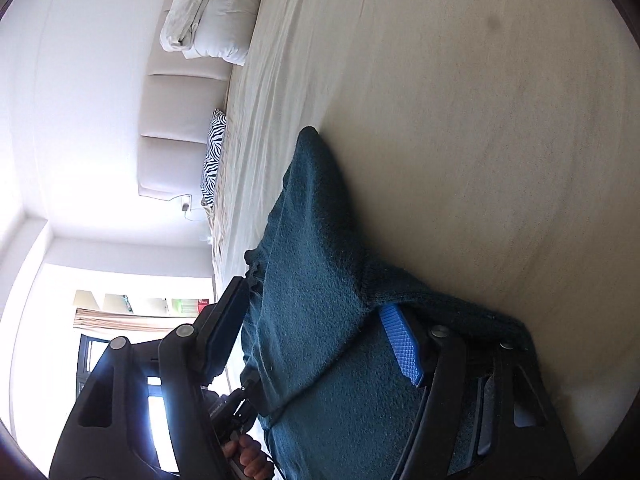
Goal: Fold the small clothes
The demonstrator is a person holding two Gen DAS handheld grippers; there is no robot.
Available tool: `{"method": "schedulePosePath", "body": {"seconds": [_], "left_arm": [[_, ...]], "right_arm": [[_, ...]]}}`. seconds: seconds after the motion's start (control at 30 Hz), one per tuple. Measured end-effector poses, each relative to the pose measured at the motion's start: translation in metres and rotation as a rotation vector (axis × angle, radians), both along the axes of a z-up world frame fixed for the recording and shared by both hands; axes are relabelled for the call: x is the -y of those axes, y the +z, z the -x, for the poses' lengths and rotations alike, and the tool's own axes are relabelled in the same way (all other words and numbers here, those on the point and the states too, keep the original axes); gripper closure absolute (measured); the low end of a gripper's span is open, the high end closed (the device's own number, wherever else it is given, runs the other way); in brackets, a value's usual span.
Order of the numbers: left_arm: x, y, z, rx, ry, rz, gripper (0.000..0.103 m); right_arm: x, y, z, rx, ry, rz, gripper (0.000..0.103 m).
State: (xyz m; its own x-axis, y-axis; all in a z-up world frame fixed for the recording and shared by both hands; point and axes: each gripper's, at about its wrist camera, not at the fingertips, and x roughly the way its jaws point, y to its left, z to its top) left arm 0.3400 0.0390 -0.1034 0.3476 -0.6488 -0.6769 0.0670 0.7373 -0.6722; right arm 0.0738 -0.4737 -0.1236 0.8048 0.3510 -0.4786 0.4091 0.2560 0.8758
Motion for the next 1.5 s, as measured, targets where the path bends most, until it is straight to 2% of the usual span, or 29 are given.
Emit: {"method": "schedulePosePath", "body": {"seconds": [0.1,0.23,0.3,0.43,0.53,0.7,0.83,0.9,1.0,1.17,1.2,1.3,1.37,1.4,1.43,1.5], "left_arm": [[-0.001,0.001,0.001,0.009,-0.017,-0.003,0.091],[0.001,0.003,0.002,0.026,-0.026,-0.024,0.09],[0.0,0.0,0.002,0.024,-0.022,-0.016,0.09],[-0.002,-0.006,0.002,0.025,-0.02,0.006,0.089],[-0.006,-0.01,0.0,0.025,-0.031,0.033,0.089],[-0.016,-0.02,-0.004,0.016,-0.039,0.106,0.089],[-0.016,-0.021,-0.005,0.021,-0.037,0.12,0.089],[-0.016,-0.021,-0.006,0.023,-0.035,0.124,0.089],[-0.019,-0.021,-0.006,0.025,-0.036,0.134,0.089],[-0.021,-0.017,-0.004,0.017,-0.037,0.145,0.088],[-0.023,-0.014,-0.001,0.016,-0.033,0.144,0.085],[-0.033,0.0,0.012,0.04,-0.013,0.143,0.054],[-0.042,0.013,0.026,0.052,0.014,0.083,0.047],[-0.046,0.02,0.036,0.058,0.033,0.032,0.038],[-0.052,0.028,0.049,0.075,0.052,-0.007,0.034],[-0.06,0.041,0.08,0.111,0.054,-0.044,0.033]], "right_arm": [[-0.007,0.02,0.012,-0.028,0.05,0.041,0.037],[-0.004,0.052,0.021,0.039,0.079,0.091,0.036],[0.004,0.055,0.01,0.049,0.094,0.097,0.036],[0.012,0.037,-0.032,0.045,0.179,0.026,0.036],[0.018,0.009,-0.064,-0.026,0.215,-0.011,0.036],[0.046,0.003,-0.096,0.02,0.175,-0.049,0.037],[0.064,-0.001,-0.116,0.029,0.157,-0.064,0.037],[0.067,-0.005,-0.115,0.028,0.147,-0.084,0.037],[0.057,0.0,-0.103,0.036,0.185,-0.052,0.037],[0.03,0.002,-0.061,0.044,0.276,-0.032,0.037],[0.025,0.005,-0.05,0.042,0.29,-0.02,0.037],[0.018,0.018,-0.014,0.045,0.289,0.015,0.037],[0.014,0.027,0.013,0.043,0.28,0.04,0.036],[0.013,0.031,0.028,0.045,0.273,0.051,0.036],[0.01,0.035,0.045,0.051,0.266,0.065,0.036],[0.005,0.046,0.08,0.063,0.256,0.102,0.036]]}}
